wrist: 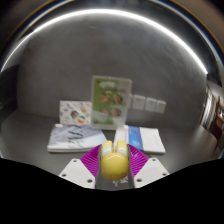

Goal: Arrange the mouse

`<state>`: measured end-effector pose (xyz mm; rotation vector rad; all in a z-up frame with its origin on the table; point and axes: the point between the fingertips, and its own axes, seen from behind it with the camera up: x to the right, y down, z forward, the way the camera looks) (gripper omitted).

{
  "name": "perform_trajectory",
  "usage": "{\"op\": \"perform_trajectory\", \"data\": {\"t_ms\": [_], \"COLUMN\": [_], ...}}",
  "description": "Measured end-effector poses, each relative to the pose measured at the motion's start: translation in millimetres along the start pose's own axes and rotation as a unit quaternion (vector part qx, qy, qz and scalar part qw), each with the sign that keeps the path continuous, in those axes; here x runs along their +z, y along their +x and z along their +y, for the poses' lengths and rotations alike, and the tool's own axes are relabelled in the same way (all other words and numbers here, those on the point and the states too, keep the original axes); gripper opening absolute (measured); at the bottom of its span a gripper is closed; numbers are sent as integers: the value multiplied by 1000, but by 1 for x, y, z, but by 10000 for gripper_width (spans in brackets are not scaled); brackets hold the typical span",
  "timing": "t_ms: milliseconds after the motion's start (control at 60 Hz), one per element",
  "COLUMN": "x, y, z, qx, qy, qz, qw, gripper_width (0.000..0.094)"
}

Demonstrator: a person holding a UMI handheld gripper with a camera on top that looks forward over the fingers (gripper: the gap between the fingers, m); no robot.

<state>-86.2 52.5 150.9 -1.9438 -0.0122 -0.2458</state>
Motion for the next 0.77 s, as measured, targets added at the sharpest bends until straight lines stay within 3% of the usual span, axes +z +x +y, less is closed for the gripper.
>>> {"op": "perform_trajectory", "data": {"t_ms": [167,300,317,333,400,517,533,567,767], "x": [52,68,69,69,70,61,58,48,-33], "y": [51,51,51,51,48,52,53,57,66], "z": [106,148,150,151,153,158,159,161,182], "qx": [43,49,49,50,54,34,33,28,89], "qy": [-92,-128,-130,-130,-132,-134,-133,-130,-122], "qz": [-46,-78,-81,-85,-98,-109,-108,-114,-146], "qw": [994,988,987,987,985,984,985,985,978], "gripper_width": [375,394,472,424,490,871,884,824,836]}}
